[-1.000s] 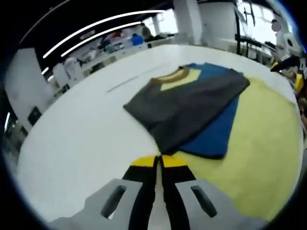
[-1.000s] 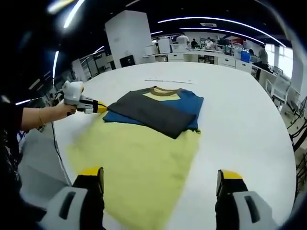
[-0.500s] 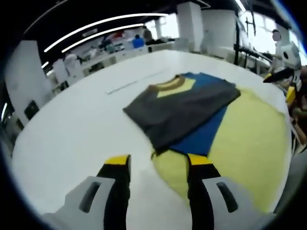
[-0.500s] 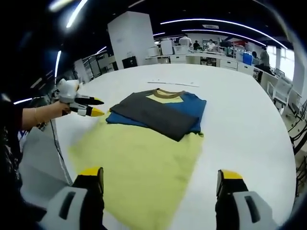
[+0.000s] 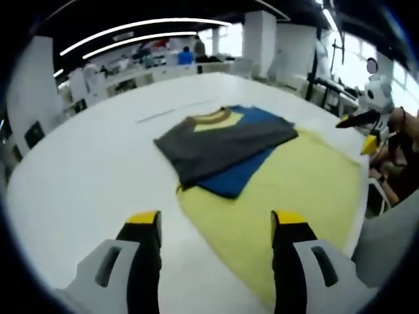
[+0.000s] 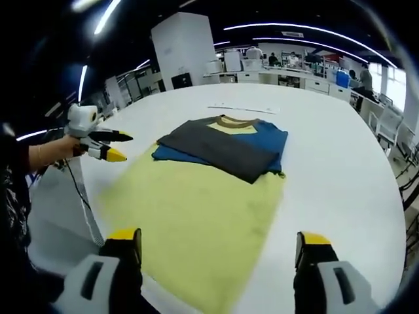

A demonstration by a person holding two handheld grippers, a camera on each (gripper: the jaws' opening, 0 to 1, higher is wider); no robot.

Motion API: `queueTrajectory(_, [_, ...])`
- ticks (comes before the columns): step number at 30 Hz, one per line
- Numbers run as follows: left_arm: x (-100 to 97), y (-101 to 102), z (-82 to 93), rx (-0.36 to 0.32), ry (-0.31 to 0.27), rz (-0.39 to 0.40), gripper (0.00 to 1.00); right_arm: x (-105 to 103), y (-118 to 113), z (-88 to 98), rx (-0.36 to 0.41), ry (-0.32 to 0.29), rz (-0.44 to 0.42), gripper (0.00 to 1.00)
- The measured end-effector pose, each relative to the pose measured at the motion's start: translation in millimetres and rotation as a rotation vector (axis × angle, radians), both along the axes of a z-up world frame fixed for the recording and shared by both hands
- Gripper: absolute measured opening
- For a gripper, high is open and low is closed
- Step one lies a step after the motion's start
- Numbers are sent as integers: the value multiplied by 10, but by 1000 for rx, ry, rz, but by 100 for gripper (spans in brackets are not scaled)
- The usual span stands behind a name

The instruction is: Fold the garment on the visible template until the final outline fits inside the template.

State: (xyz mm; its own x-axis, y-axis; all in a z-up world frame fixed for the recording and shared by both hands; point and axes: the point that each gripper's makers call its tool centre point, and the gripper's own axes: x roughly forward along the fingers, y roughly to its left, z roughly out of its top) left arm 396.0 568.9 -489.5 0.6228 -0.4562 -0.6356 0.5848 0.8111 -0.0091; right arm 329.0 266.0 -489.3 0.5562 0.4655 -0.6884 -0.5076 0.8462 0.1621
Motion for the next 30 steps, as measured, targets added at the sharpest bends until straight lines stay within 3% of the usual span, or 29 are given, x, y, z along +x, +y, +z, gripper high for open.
queueTrajectory(4, [-150,-41,-31,13,25,-19,64,-88,2,-82,-17,29,13,97])
queueTrajectory(7, [-250,-62,-28,7,38,-17,65,-168,-36,-157,-78,44,38,96])
queueTrajectory(10, [-344,-61,-47,-3,63,-2,64,-229,-35,-194,-69,75,20,93])
queueTrajectory(15, [-551,-22,-134,-21,141,44,64,-346,-27,-279,-68,119,0,88])
queueTrajectory(20, [-818,-21,-232,-27,220,60,57,-472,-11,-361,-71,161,-7,82])
queueTrajectory(30, [-1039,107,-332,-6,278,120,47,-623,-81,-442,-76,203,-76,58])
